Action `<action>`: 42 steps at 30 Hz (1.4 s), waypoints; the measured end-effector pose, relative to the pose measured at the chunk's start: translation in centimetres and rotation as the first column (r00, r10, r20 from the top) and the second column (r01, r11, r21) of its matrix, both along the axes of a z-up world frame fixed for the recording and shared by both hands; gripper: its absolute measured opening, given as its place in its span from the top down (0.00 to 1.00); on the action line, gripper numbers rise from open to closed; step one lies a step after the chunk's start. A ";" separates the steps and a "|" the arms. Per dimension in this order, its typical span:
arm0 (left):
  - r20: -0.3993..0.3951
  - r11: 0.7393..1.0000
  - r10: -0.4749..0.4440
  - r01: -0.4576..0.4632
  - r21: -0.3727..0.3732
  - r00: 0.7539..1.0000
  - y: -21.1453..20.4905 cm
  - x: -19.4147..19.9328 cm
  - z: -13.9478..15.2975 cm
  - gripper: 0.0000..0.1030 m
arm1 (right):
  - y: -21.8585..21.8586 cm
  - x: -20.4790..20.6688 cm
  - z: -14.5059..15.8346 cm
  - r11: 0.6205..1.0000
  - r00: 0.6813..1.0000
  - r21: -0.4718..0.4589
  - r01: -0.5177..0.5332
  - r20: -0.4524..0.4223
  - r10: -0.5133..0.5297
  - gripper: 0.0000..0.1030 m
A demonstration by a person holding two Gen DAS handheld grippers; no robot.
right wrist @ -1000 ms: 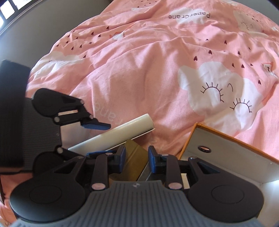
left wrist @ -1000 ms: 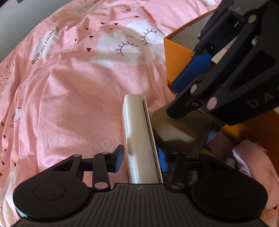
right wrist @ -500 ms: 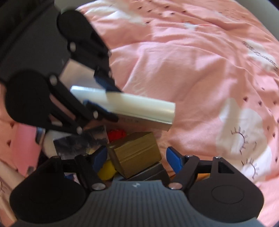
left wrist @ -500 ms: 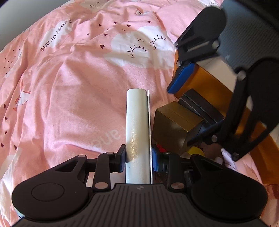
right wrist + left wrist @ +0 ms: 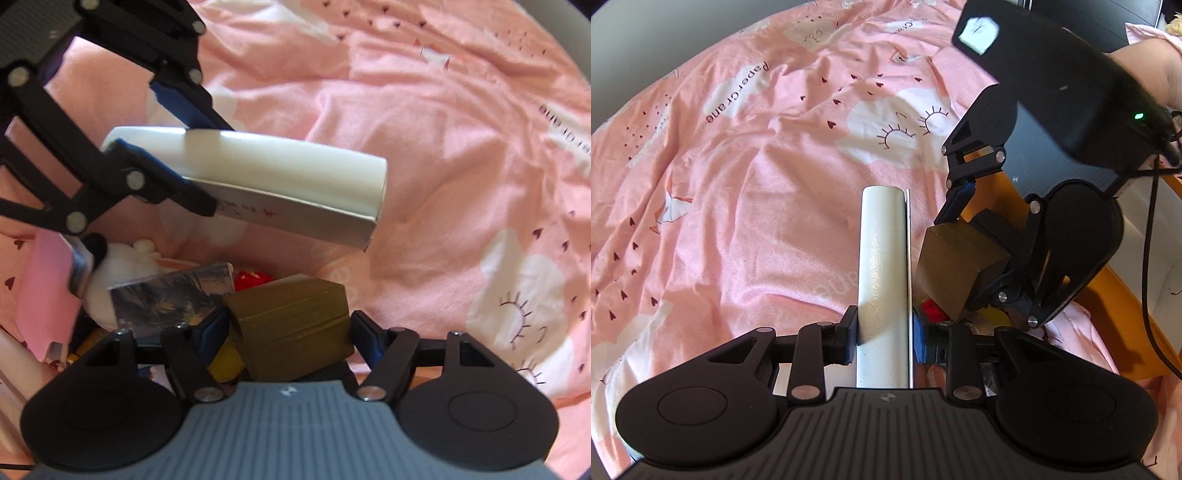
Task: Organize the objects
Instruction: 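Carry the glasses case and cube box with both tools into the orange box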
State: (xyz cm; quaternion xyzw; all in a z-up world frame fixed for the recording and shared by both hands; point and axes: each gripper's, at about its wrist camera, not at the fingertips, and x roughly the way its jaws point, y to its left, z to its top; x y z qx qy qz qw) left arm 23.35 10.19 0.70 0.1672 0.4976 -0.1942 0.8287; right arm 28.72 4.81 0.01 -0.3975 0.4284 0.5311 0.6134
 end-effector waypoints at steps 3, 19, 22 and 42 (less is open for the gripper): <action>0.038 1.000 -0.008 0.008 0.015 0.999 -0.5 -1.1 1.8 0.68 | -1.0 -1.3 3.0 0.999 0.999 0.051 0.004 0.052 -0.007 0.30; 0.174 0.913 -0.408 0.400 0.079 0.896 -16.1 -4.2 6.3 0.68 | -18.0 -5.4 8.5 0.974 0.947 -0.003 0.225 0.237 -0.218 0.30; 0.134 0.862 -0.507 0.498 0.099 0.852 -19.2 -3.0 3.7 0.68 | -20.5 -5.6 7.4 0.966 0.944 -0.014 0.259 0.215 -0.250 0.30; -0.189 0.750 -0.636 0.657 0.079 0.748 -21.9 4.3 -8.9 0.68 | -20.7 -1.7 0.0 0.978 0.980 -0.094 0.188 0.077 -0.181 0.30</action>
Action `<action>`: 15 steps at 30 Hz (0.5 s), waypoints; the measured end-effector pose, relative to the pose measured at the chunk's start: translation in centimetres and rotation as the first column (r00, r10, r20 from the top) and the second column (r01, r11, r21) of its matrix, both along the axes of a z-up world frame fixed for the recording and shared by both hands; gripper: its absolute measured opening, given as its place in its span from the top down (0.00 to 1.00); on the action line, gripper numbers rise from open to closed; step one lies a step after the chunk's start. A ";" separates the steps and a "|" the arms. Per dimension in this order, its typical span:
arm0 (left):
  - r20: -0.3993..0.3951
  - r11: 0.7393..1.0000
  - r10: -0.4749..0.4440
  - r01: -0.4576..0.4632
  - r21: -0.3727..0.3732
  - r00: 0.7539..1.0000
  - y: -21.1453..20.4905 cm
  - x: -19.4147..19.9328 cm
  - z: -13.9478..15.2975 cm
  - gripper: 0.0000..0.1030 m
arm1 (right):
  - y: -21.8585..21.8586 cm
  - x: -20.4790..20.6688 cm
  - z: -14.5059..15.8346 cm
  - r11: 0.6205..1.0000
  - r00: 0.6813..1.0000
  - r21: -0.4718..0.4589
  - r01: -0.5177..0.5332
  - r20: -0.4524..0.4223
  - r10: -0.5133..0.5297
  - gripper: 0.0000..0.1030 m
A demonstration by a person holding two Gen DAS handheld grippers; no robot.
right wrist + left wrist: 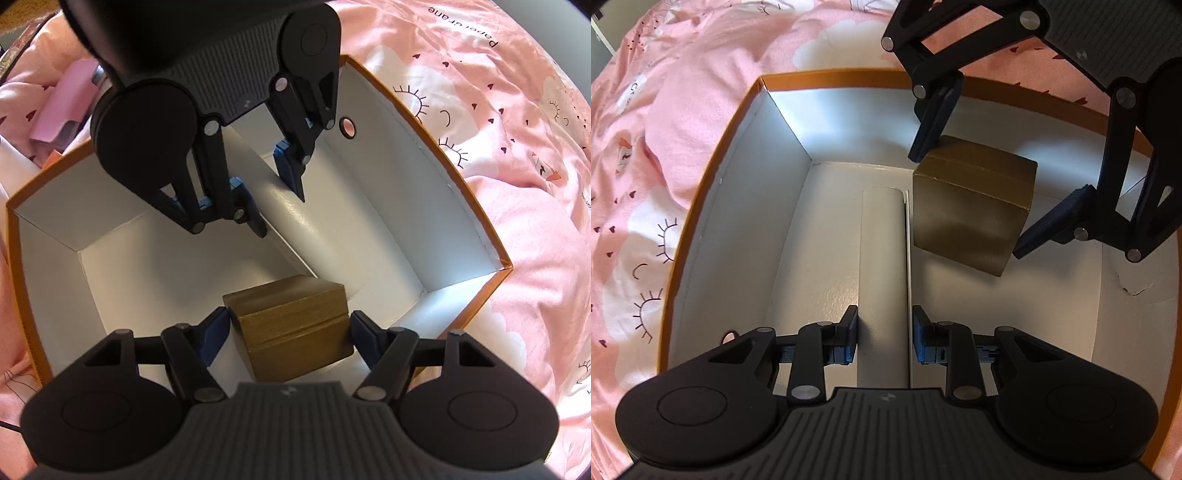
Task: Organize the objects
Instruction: 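Carry the glasses case and cube box with both tools into the orange box, then lower and release the glasses case with the left tool while the right tool places the cube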
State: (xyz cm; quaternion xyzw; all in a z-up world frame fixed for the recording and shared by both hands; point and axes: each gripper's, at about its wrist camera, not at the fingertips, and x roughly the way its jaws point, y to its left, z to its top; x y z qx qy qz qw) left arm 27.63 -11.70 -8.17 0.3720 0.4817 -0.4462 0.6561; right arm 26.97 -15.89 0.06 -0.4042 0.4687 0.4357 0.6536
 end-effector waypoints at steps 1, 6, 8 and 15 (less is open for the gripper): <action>-0.004 1.000 -0.004 0.004 0.005 1.000 0.1 0.2 -0.3 0.68 | 0.1 0.3 -0.2 1.000 1.000 -0.009 -0.001 0.000 0.001 0.30; 0.012 1.000 -0.010 0.010 0.012 1.000 1.0 0.9 -1.1 0.64 | 0.1 1.0 -0.9 0.999 1.000 -0.045 0.005 -0.003 -0.005 0.30; 0.036 1.000 -0.007 0.007 0.003 0.999 1.5 1.0 -0.7 0.58 | 0.1 1.2 -1.0 0.999 1.000 -0.051 0.007 -0.007 -0.008 0.30; 0.136 1.000 -0.012 0.009 0.022 0.991 2.5 0.9 0.1 0.55 | 0.4 1.6 -0.9 0.998 1.000 -0.062 0.012 -0.001 -0.012 0.30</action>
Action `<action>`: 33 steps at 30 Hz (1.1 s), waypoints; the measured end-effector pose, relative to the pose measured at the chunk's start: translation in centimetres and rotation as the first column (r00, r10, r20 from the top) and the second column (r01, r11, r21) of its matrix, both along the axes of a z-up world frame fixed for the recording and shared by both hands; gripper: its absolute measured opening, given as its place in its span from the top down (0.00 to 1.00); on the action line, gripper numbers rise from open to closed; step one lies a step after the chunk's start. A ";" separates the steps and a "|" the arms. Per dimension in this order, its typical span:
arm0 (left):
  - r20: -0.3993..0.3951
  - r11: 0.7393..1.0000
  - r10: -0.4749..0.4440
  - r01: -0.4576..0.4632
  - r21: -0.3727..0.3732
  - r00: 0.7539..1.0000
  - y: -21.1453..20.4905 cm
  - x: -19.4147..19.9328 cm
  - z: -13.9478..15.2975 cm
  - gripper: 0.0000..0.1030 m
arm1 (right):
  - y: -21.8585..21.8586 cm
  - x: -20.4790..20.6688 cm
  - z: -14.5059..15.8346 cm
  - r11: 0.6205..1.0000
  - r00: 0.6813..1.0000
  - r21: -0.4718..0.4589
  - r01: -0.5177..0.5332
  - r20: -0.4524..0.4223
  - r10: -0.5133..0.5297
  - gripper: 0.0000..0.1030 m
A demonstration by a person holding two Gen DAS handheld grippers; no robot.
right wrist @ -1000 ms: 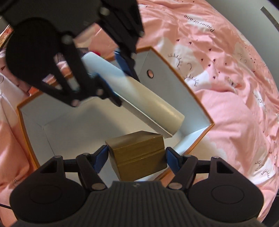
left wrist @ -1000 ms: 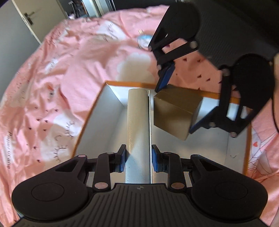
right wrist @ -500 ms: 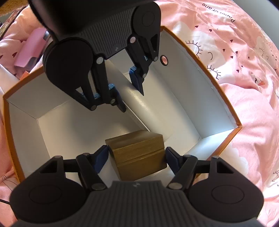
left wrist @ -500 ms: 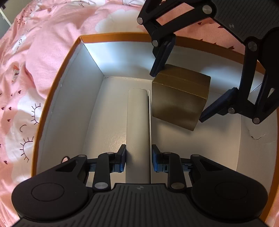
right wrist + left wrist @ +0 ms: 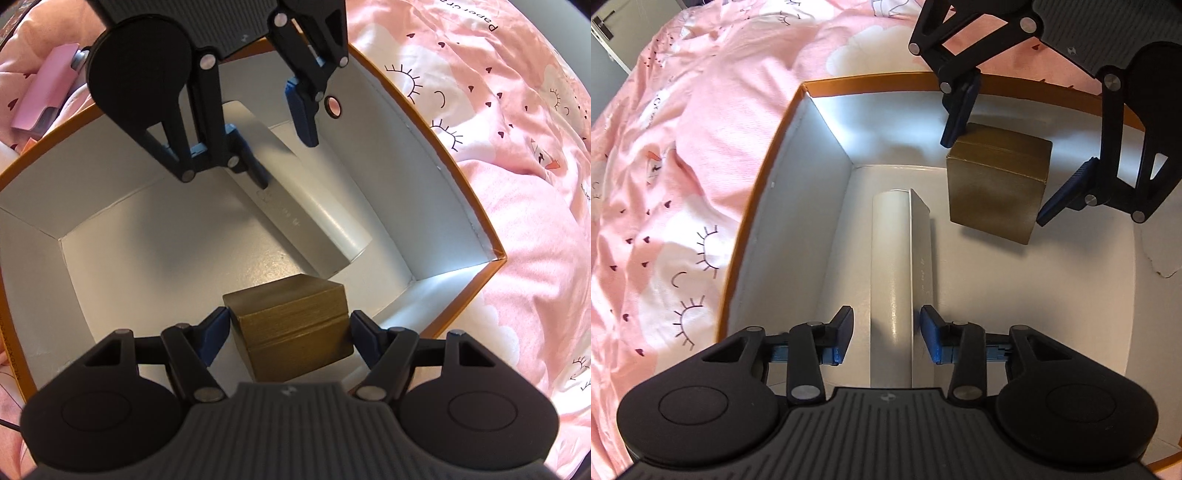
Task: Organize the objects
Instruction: 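Lower and release the glasses case with the left tool while the right tool places the cube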
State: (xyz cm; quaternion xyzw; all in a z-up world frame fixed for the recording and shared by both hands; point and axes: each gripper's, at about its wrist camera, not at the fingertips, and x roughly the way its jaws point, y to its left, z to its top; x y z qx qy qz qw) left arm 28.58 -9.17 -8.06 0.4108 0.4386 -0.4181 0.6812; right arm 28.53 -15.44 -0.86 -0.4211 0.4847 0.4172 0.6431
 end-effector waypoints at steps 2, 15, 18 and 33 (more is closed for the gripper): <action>0.024 1.000 -0.005 0.005 0.004 1.000 0.1 -0.1 -0.2 0.60 | 0.0 0.1 0.1 1.000 1.000 -0.003 0.001 0.003 -0.001 0.30; 0.097 0.999 -0.004 0.000 0.040 0.995 0.6 0.7 -1.8 0.57 | 1.0 0.7 0.1 0.991 0.993 -0.099 -0.095 0.066 0.101 0.30; 0.099 0.999 -0.017 0.011 0.053 0.995 0.7 0.7 -2.9 0.53 | 1.3 0.8 -0.3 0.983 0.988 -0.136 -0.123 0.077 0.134 0.30; 0.223 0.982 -0.137 0.103 0.156 0.965 -0.4 0.1 -5.7 0.31 | 4.0 2.5 -3.6 0.927 0.956 -0.315 -0.202 0.140 0.256 0.35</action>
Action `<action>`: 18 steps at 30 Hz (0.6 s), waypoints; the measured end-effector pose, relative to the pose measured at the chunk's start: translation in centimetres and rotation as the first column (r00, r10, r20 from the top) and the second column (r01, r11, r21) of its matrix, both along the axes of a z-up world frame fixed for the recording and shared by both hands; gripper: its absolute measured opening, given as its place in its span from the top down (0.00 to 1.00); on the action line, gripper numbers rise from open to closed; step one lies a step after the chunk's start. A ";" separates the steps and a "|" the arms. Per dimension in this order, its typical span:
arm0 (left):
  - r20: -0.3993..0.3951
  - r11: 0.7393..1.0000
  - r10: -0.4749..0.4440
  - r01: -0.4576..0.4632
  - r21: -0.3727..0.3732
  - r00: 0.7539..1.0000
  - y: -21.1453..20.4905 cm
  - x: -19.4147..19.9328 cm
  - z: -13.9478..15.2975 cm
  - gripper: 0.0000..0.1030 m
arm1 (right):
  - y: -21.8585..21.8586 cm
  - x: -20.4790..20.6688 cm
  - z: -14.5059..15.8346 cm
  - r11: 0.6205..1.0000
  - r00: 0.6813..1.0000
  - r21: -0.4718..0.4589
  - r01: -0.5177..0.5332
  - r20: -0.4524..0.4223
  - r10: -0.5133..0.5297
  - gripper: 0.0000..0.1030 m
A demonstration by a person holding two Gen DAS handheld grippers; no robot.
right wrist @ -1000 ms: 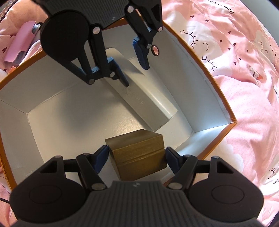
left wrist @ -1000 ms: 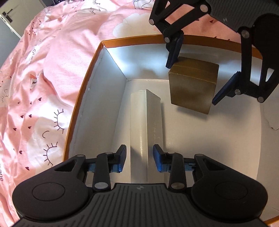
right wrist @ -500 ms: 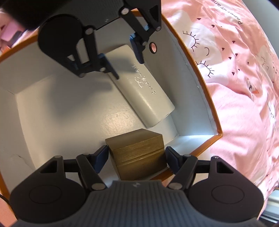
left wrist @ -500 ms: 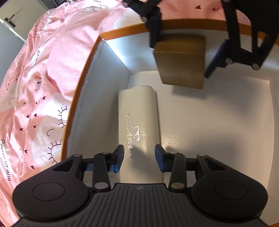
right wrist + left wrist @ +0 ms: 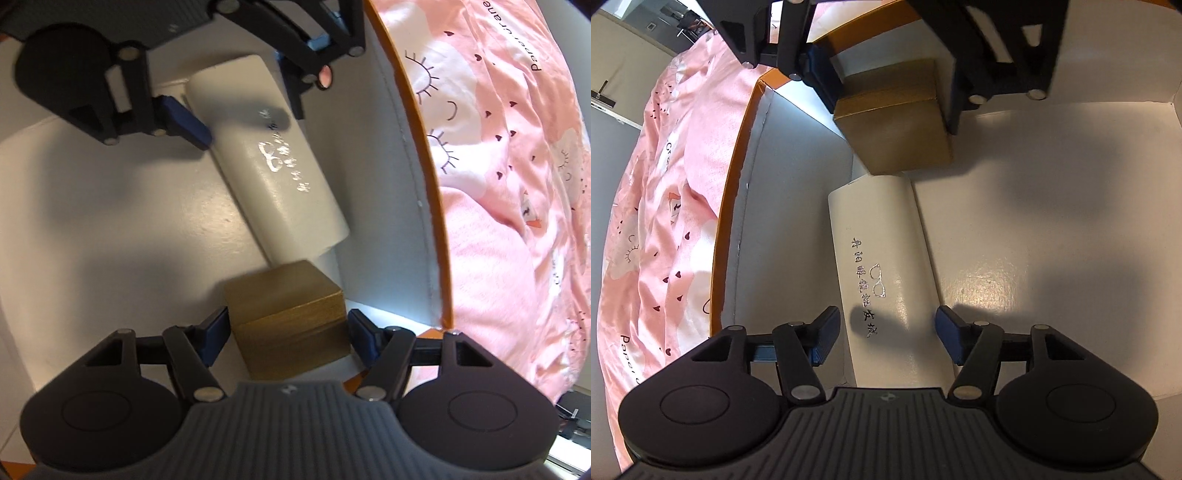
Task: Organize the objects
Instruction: 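Lower and release the glasses case with the left tool while the right tool places the cube, then withdraw both tools from the box toward the remaining pile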
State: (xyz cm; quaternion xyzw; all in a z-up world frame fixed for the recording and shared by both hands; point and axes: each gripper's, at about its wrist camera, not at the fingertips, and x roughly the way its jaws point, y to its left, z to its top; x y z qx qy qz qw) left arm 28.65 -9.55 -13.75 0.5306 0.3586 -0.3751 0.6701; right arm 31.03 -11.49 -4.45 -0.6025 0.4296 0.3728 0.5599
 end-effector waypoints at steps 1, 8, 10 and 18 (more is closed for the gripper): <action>0.007 1.000 0.004 -0.004 0.002 1.000 0.1 0.2 0.0 0.31 | 0.1 0.2 0.0 1.000 1.000 -0.007 0.003 0.011 -0.003 0.35; 0.146 0.998 0.058 -0.063 0.031 0.988 1.4 2.4 0.2 0.53 | 0.4 0.9 0.9 0.998 0.997 -0.013 0.058 -0.046 -0.058 0.35; 0.134 0.997 0.071 -0.076 0.032 0.988 -0.6 2.1 0.9 0.53 | 0.6 1.1 1.3 0.995 0.992 -0.016 0.098 -0.082 -0.099 0.35; 0.052 0.984 0.161 -0.156 -0.090 0.986 0.1 -1.9 4.4 0.47 | 1.6 0.9 0.5 0.993 0.995 -0.075 0.089 -0.043 -0.092 0.36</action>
